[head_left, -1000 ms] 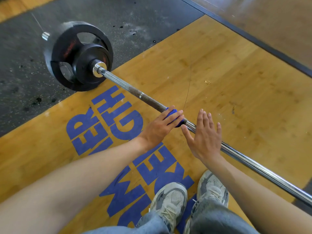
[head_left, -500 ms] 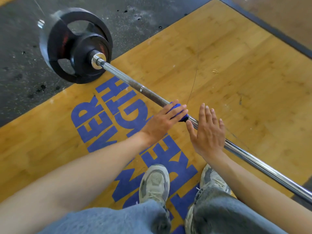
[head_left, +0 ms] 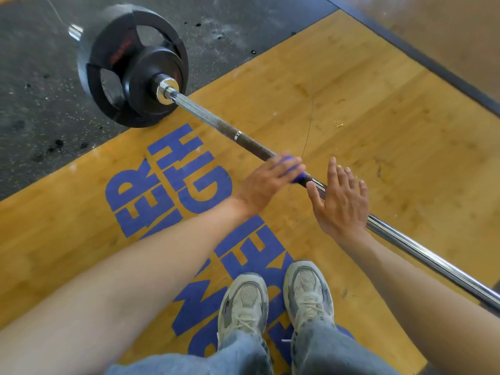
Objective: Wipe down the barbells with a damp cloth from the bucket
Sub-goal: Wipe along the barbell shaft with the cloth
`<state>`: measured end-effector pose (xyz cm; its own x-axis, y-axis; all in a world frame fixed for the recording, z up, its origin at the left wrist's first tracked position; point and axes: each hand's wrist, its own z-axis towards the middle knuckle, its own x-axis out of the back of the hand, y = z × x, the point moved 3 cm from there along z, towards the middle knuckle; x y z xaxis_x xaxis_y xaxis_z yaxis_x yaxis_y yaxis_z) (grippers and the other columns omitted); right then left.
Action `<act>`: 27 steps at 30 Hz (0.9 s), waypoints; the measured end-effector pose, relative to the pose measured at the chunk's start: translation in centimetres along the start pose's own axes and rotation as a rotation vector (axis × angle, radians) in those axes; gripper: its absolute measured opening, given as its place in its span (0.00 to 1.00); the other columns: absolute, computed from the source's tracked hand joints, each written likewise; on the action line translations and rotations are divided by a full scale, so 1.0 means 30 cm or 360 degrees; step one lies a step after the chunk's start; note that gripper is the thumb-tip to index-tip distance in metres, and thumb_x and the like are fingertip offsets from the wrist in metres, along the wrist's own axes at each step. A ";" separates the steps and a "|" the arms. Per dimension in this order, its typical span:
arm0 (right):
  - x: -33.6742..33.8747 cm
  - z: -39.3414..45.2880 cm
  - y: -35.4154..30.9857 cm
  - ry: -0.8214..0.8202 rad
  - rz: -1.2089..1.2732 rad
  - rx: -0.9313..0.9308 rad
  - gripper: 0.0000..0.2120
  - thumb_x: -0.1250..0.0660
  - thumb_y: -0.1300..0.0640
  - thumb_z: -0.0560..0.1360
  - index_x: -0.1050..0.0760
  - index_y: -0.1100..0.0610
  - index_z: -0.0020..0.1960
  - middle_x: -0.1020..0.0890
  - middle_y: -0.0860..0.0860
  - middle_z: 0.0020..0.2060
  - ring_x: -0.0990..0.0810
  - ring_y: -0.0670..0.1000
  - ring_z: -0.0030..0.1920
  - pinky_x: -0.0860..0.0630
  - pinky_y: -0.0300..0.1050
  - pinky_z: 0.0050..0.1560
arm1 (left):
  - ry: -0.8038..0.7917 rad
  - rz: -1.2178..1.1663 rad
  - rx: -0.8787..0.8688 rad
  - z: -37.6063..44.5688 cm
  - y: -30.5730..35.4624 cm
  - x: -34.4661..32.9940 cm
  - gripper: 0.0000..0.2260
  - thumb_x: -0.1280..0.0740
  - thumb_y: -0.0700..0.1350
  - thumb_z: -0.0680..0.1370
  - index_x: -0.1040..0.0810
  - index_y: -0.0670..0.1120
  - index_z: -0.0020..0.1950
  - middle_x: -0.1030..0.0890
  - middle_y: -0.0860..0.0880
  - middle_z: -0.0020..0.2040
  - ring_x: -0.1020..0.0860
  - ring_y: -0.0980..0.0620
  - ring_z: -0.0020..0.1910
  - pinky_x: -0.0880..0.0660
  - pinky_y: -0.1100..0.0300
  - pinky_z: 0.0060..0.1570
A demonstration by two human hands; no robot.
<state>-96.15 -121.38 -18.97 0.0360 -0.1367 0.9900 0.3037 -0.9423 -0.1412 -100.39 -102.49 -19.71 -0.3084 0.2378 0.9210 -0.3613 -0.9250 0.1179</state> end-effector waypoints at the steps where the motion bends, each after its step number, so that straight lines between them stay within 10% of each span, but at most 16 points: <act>1: 0.001 0.015 0.004 -0.0013 -0.0002 0.0000 0.44 0.62 0.28 0.78 0.46 0.56 0.82 0.30 0.56 0.75 0.35 0.58 0.77 0.39 0.62 0.74 | -0.0023 0.0010 0.0171 0.006 -0.060 0.006 0.28 0.37 0.26 0.75 0.25 0.42 0.74 0.24 0.45 0.72 0.28 0.40 0.73 0.25 0.52 0.66; 5: 0.001 0.071 0.030 0.0003 -0.0050 -0.0038 0.44 0.62 0.27 0.77 0.46 0.54 0.82 0.30 0.55 0.75 0.36 0.57 0.77 0.40 0.61 0.74 | -0.0030 0.0051 0.0512 0.061 -0.129 0.001 0.35 0.32 0.20 0.67 0.24 0.40 0.72 0.24 0.44 0.71 0.29 0.38 0.73 0.21 0.51 0.61; 11: 0.003 0.153 0.070 0.0002 -0.0063 -0.0061 0.40 0.62 0.31 0.79 0.44 0.55 0.82 0.29 0.56 0.75 0.36 0.57 0.77 0.41 0.61 0.74 | -0.0102 0.0093 -0.0034 0.145 -0.040 -0.051 0.30 0.47 0.28 0.75 0.25 0.43 0.74 0.24 0.46 0.71 0.27 0.41 0.72 0.28 0.54 0.68; 16: 0.014 0.236 0.113 -0.0046 -0.0101 -0.0066 0.37 0.61 0.33 0.81 0.45 0.54 0.82 0.31 0.55 0.76 0.38 0.56 0.78 0.41 0.60 0.74 | -0.0160 0.0114 0.0361 0.221 -0.196 -0.054 0.35 0.36 0.22 0.72 0.31 0.43 0.78 0.29 0.44 0.76 0.35 0.39 0.77 0.26 0.50 0.68; 22: 0.018 0.352 0.165 -0.0069 -0.0132 -0.0091 0.37 0.62 0.35 0.81 0.40 0.56 0.80 0.26 0.56 0.72 0.34 0.58 0.76 0.36 0.60 0.71 | -0.0188 0.0300 -0.0253 0.314 -0.082 -0.127 0.33 0.49 0.26 0.73 0.32 0.42 0.78 0.28 0.46 0.75 0.30 0.40 0.75 0.34 0.54 0.73; 27: 0.028 0.441 0.209 -0.0060 -0.0095 -0.0108 0.35 0.60 0.35 0.82 0.40 0.55 0.80 0.26 0.56 0.72 0.34 0.58 0.76 0.36 0.59 0.69 | -0.0250 -0.0014 0.0305 0.396 -0.233 -0.102 0.34 0.42 0.22 0.76 0.35 0.44 0.80 0.34 0.45 0.79 0.40 0.41 0.80 0.35 0.52 0.75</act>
<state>-81.61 -123.36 -18.94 0.0558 -0.0696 0.9960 0.2410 -0.9671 -0.0811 -86.45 -100.27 -18.96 -0.1599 0.2112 0.9643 -0.1850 -0.9659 0.1808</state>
